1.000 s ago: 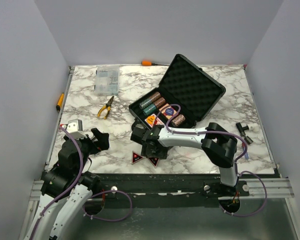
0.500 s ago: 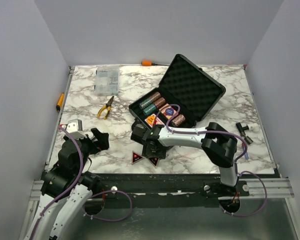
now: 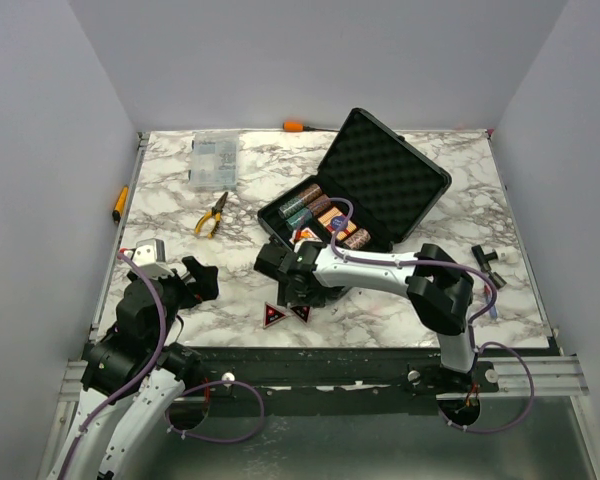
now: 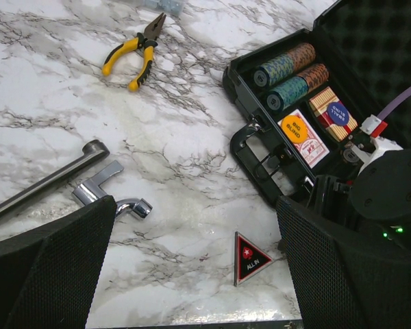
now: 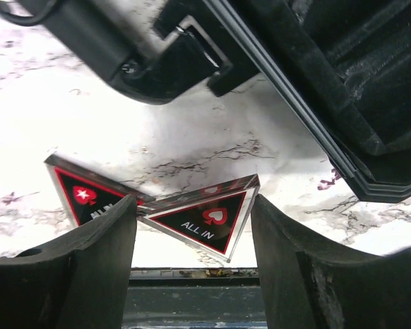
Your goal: Pack up texas hold em set
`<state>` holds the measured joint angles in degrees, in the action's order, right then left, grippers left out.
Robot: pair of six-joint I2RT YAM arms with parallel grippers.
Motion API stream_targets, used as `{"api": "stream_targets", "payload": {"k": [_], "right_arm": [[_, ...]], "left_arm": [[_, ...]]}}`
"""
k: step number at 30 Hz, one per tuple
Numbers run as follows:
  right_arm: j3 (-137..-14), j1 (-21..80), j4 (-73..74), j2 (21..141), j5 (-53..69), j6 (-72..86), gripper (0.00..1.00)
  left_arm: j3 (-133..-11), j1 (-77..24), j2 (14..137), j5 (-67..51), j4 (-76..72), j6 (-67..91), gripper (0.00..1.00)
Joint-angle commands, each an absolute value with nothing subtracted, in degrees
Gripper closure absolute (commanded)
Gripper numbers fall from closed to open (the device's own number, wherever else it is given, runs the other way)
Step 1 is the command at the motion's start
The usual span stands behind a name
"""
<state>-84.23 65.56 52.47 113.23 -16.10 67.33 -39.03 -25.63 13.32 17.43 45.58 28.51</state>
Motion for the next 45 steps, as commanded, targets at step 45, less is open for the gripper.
{"api": "stream_targets", "payload": {"k": [45], "right_arm": [[-102.67, 48.6, 54.68, 103.01, -28.98, 35.82, 0.54]], "left_arm": [[-39.02, -26.1, 14.44, 17.76, 45.8, 28.63, 0.02]]}}
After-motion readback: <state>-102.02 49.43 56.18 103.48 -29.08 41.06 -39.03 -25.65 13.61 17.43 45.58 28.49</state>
